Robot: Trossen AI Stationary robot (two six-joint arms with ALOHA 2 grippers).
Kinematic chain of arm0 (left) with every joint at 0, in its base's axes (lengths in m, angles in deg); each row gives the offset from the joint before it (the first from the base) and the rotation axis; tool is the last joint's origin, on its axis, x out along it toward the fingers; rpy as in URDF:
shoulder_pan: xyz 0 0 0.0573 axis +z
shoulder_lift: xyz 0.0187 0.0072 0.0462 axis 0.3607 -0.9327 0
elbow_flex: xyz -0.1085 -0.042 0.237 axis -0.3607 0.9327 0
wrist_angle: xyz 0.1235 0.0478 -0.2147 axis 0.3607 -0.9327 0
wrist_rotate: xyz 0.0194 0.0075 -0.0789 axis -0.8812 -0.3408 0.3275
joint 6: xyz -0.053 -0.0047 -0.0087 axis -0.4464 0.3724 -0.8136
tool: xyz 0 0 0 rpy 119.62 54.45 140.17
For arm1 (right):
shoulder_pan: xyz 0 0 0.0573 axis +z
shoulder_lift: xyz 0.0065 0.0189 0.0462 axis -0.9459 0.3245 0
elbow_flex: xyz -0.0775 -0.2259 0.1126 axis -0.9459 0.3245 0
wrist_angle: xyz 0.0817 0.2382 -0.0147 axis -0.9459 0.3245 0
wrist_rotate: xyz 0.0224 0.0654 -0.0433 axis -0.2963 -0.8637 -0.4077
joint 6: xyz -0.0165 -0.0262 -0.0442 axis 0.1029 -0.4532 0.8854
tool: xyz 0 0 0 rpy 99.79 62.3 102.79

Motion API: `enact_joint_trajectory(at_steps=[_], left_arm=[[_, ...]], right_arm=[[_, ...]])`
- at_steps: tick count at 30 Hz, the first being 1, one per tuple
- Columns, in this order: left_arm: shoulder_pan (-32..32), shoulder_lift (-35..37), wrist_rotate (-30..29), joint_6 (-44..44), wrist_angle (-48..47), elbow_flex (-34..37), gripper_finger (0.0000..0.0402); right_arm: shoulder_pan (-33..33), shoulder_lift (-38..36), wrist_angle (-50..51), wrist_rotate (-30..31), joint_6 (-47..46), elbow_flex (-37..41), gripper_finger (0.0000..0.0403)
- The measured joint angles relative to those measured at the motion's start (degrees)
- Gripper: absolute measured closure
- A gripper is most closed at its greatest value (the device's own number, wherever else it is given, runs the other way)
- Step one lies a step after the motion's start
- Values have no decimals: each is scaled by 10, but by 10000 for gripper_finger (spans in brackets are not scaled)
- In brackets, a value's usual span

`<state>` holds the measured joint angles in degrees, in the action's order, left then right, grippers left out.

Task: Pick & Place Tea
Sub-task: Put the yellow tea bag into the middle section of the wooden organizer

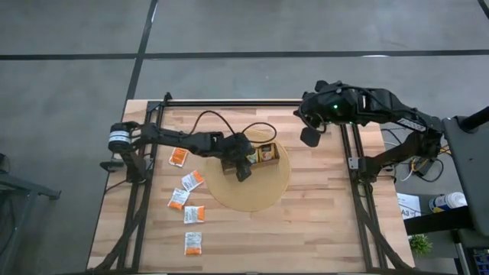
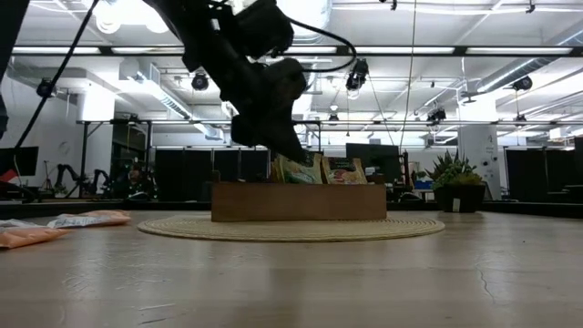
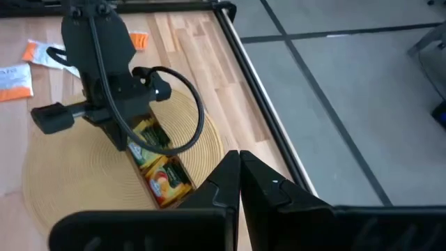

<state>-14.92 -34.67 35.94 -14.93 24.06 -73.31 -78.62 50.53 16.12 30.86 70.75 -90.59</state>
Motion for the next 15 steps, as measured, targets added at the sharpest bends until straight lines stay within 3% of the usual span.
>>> enact_joint_trajectory(at_steps=[15], left_arm=[[0, -12, -54, 27, -51, -9, 402]], right_arm=[[0, 0, -2, 27, -17, 67, 394]])
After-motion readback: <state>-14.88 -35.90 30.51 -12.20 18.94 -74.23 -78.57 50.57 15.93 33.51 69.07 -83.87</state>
